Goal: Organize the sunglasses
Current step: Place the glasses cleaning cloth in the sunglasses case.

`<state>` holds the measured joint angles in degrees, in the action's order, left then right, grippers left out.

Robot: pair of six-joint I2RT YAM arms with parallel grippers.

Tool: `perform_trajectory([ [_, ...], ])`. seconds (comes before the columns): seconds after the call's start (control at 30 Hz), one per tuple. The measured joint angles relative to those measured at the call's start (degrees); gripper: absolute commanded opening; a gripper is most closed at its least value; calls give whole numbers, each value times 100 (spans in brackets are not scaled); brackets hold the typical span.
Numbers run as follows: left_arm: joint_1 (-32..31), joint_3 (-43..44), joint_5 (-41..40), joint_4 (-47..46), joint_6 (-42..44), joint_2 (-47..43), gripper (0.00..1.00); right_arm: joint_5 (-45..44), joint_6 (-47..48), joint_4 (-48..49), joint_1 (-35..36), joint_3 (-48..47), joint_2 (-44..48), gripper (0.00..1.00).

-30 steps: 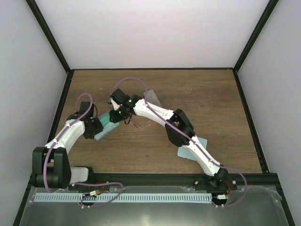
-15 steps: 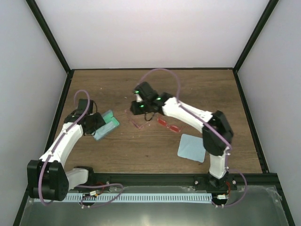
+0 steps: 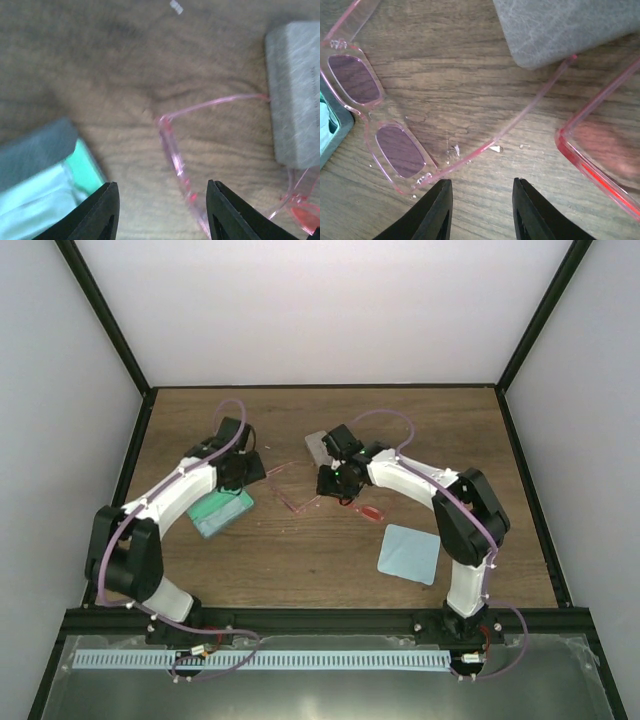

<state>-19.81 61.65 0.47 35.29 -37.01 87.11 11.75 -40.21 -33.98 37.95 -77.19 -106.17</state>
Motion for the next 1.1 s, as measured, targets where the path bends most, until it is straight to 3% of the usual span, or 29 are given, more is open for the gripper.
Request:
perform_trajectory([
  [0.1, 0, 544, -61, 2, 227, 391, 60, -20, -70, -83, 13, 22, 28, 38],
  [0.47, 4, 2785, 107, 433, 2046, 2634, 57, -535, -76, -378, -2, 278, 940, 39],
  [0.73, 7, 2977, 466, 876, 3032, 3016, 49, -750, 13, -448, -157, 562, 1388, 40],
  [1.1, 4, 2636, 479, 977, 3270, 3112, 40, -785, 79, -505, -216, 605, 1388, 40],
])
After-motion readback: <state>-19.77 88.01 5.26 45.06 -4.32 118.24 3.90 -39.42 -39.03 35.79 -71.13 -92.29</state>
